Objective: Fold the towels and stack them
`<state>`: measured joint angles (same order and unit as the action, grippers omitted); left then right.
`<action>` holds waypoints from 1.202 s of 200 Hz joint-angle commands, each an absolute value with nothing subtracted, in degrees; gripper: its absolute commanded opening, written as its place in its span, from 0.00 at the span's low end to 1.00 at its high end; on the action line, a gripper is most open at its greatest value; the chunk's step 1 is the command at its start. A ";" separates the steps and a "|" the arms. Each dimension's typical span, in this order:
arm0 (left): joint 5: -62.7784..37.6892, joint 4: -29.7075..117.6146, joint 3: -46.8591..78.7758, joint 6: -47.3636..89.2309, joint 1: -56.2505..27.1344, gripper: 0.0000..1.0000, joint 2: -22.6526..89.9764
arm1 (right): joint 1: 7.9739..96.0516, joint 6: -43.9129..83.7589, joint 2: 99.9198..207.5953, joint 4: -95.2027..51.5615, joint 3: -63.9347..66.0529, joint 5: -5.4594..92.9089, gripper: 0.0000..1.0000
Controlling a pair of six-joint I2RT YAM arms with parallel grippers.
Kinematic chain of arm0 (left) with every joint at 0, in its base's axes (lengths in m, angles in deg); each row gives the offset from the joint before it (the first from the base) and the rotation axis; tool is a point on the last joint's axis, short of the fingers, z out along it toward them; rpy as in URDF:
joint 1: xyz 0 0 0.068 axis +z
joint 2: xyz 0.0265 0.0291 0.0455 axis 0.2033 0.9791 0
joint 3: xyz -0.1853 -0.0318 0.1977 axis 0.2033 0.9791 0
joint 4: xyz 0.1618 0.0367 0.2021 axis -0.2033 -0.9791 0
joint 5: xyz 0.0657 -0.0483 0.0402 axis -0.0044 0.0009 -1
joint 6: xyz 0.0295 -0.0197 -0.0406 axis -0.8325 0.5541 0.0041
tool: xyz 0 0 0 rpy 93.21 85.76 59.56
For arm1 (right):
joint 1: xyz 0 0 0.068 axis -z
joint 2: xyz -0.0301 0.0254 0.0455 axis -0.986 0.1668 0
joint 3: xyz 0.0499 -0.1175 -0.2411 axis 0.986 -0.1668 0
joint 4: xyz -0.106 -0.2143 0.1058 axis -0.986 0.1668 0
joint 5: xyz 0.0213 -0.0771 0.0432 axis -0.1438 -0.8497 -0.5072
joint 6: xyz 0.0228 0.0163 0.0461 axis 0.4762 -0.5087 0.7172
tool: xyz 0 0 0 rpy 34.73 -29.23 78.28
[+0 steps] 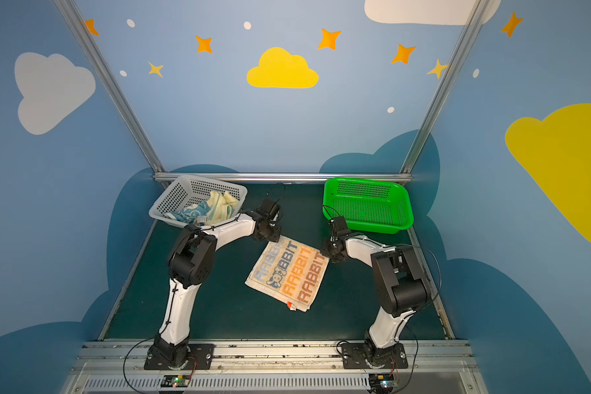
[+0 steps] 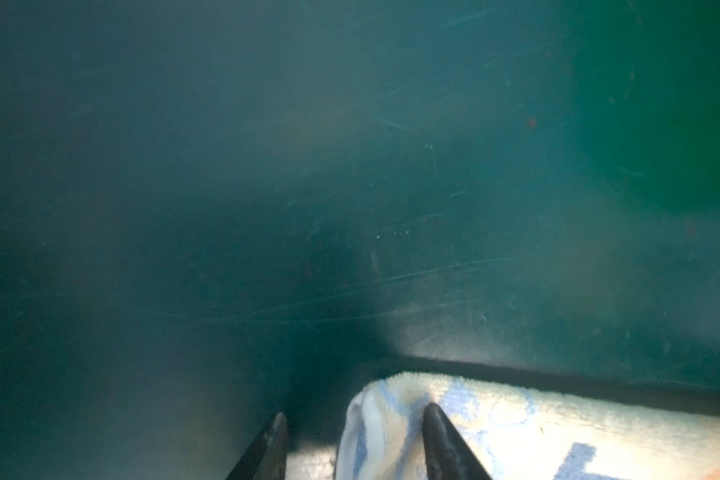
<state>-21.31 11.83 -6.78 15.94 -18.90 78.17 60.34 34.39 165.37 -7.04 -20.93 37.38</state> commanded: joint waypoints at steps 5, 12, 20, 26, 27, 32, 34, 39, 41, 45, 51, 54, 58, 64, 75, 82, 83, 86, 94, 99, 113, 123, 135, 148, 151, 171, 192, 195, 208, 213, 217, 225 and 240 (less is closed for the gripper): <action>-20.37 10.46 -6.70 16.58 -18.69 0.48 80.10 | 59.82 34.61 167.15 -5.00 -20.98 39.06 0.26; -20.33 10.52 -6.54 16.60 -18.68 0.48 80.04 | 59.83 34.65 166.83 -4.89 -21.24 38.76 0.28; -20.20 10.55 -6.35 16.63 -18.68 0.45 80.02 | 59.92 34.58 166.45 -4.67 -21.57 38.49 0.30; -20.16 10.61 -6.35 16.55 -18.69 0.44 80.02 | 59.98 34.52 166.18 -4.39 -21.74 38.20 0.33; -20.16 10.58 -6.30 16.59 -18.68 0.44 80.02 | 60.02 34.49 166.05 -4.26 -21.78 38.06 0.33; -20.11 10.57 -6.29 16.61 -18.68 0.44 80.04 | 60.01 34.41 165.90 -3.99 -21.92 37.92 0.34; -20.06 10.62 -6.22 16.60 -18.68 0.44 80.02 | 60.01 34.44 165.78 -3.96 -21.98 37.88 0.35; -20.03 10.70 -6.17 16.59 -18.70 0.43 80.02 | 60.09 34.30 165.51 -3.69 -22.12 37.58 0.36; -20.06 10.68 -6.13 16.60 -18.68 0.43 80.02 | 60.09 34.30 165.34 -3.51 -22.21 37.36 0.37; -20.07 10.69 -6.09 16.55 -18.72 0.42 80.02 | 60.11 34.35 165.21 -3.34 -22.31 37.19 0.37; -20.07 10.64 -6.01 16.60 -18.72 0.42 80.08 | 60.24 34.22 164.87 -3.10 -22.61 36.94 0.37; -20.03 10.71 -6.00 16.58 -18.68 0.41 80.10 | 60.27 34.20 164.63 -3.04 -22.79 36.80 0.38; -20.13 10.67 -5.92 16.62 -18.66 0.41 80.10 | 60.35 34.11 164.43 -2.96 -22.96 36.63 0.38; -20.36 10.72 -5.83 16.58 -18.68 0.39 80.10 | 60.37 34.04 164.10 -2.92 -23.18 36.66 0.38; -20.91 10.70 -5.73 16.58 -18.68 0.38 80.07 | 60.53 33.98 163.80 -2.63 -23.45 36.49 0.38; -21.10 10.63 -5.73 16.62 -18.68 0.38 80.10 | 60.55 33.90 163.56 -2.49 -23.67 36.40 0.38; -21.11 10.63 -5.69 16.63 -18.68 0.38 80.06 | 60.59 33.88 163.54 -2.50 -23.65 36.40 0.38; -21.15 10.63 -5.65 16.59 -18.68 0.37 80.10 | 60.60 33.90 163.43 -2.51 -23.72 36.40 0.38; -21.13 10.54 -5.64 16.59 -18.71 0.37 80.10 | 60.58 33.86 163.22 -2.23 -23.81 36.15 0.38; -21.05 10.55 -5.64 16.55 -18.70 0.37 80.10 | 60.62 33.95 162.96 -1.91 -23.81 35.74 0.38; -20.99 10.52 -5.74 16.63 -18.78 0.36 80.10 | 60.60 33.66 162.19 -1.97 -24.24 35.53 0.37; -20.94 10.62 -5.73 16.65 -18.77 0.35 80.09 | 60.60 33.54 161.85 -2.17 -24.30 35.73 0.37; -20.87 10.71 -5.80 16.78 -18.78 0.35 80.10 | 60.52 33.17 161.90 -2.30 -24.17 36.44 0.35; -20.74 10.62 -5.99 16.76 -18.85 0.34 80.28 | 60.37 33.07 162.06 -2.66 -24.17 37.08 0.33; -20.77 10.56 -6.04 16.75 -18.82 0.34 80.32 | 60.36 33.11 162.10 -2.81 -24.17 37.13 0.32; -20.43 10.79 -6.18 16.94 -19.02 0.32 80.46 | 60.26 32.86 163.17 -4.16 -24.10 38.17 0.29; -19.98 10.63 -6.58 16.98 -19.09 0.30 80.88 | 60.22 32.86 164.36 -5.78 -23.71 39.68 0.21; -19.95 10.57 -6.67 16.98 -19.10 0.29 80.96 | 60.26 32.82 164.51 -5.96 -23.71 39.92 0.20; -19.98 10.31 -7.01 16.98 -19.07 0.27 81.20 | 60.24 32.86 164.98 -6.67 -23.57 40.51 0.13; -19.98 10.29 -7.05 16.98 -19.11 0.26 81.34 | 60.18 32.85 165.16 -6.80 -23.50 40.68 0.11; -19.98 10.21 -7.09 16.99 -19.11 0.26 81.40 | 60.18 32.83 165.25 -6.97 -23.46 40.84 0.09; -20.05 10.20 -7.20 16.99 -19.11 0.24 81.49 | 60.16 32.81 165.44 -7.12 -23.37 41.01 0.05; -20.07 10.11 -7.40 16.98 -19.08 0.16 81.62 | 60.18 32.73 165.78 -7.29 -23.12 40.98 0.00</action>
<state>-21.18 11.96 -7.04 16.75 -18.77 78.61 60.36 33.05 163.97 -7.19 -23.16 39.43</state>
